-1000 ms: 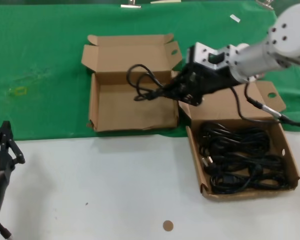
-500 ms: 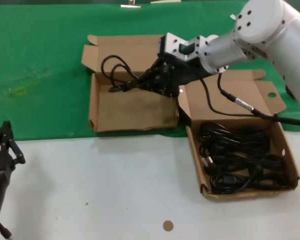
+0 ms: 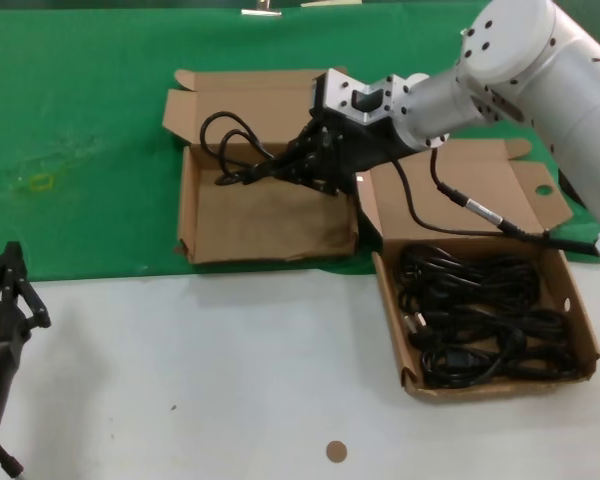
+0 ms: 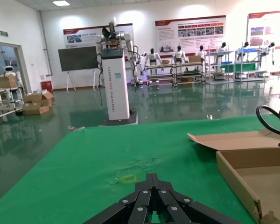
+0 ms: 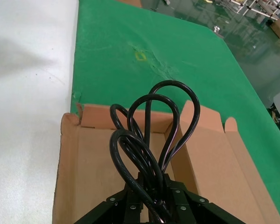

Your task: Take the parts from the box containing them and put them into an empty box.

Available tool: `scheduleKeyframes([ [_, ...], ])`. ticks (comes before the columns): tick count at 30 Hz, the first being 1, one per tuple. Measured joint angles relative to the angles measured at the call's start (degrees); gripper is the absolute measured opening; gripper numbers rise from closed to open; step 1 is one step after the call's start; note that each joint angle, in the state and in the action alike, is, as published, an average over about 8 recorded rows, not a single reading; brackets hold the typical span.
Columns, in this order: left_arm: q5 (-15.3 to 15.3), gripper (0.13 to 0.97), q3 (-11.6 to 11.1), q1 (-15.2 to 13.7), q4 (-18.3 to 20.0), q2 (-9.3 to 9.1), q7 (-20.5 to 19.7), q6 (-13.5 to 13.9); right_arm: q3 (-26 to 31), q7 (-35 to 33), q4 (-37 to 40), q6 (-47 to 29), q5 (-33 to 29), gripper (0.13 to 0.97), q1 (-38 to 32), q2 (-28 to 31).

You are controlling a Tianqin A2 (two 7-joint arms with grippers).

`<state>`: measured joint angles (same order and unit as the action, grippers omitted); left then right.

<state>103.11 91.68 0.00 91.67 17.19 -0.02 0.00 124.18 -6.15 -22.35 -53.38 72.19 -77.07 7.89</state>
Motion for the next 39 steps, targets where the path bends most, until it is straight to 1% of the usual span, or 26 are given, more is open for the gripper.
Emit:
scheduleKeyframes([
  [6,0.0,0.144,0.0,0.0,0.0,0.0,0.0,0.0,-0.34,-1.68,2.17,0.73,0.46,0.22,-0.69,-0.37],
  [15,0.0,0.144,0.0,0.0,0.0,0.0,0.0,0.0,-0.6,-2.92,3.83,1.45,0.81,0.279,-1.47,-0.8],
  [23,0.0,0.144,0.0,0.0,0.0,0.0,0.0,0.0,-0.47,-2.37,2.38,1.13,0.8,0.406,-0.87,-0.38],
  [27,0.0,0.144,0.0,0.0,0.0,0.0,0.0,0.0,-0.42,-1.48,0.68,0.95,0.74,0.406,-0.14,0.25],
  [35,0.0,0.154,0.0,0.0,0.0,0.0,0.0,0.0,-1.08,-0.88,-1.61,1.98,1.33,0.605,1.82,0.75],
  [36,0.0,0.156,0.0,0.0,0.0,0.0,0.0,0.0,-1.33,-0.82,-2.14,2.39,1.56,0.605,2.42,0.82],
  [39,0.0,0.16,0.0,0.0,0.0,0.0,0.0,0.0,-2.26,-0.62,-4.14,3.91,2.44,0.677,4.65,1.07],
])
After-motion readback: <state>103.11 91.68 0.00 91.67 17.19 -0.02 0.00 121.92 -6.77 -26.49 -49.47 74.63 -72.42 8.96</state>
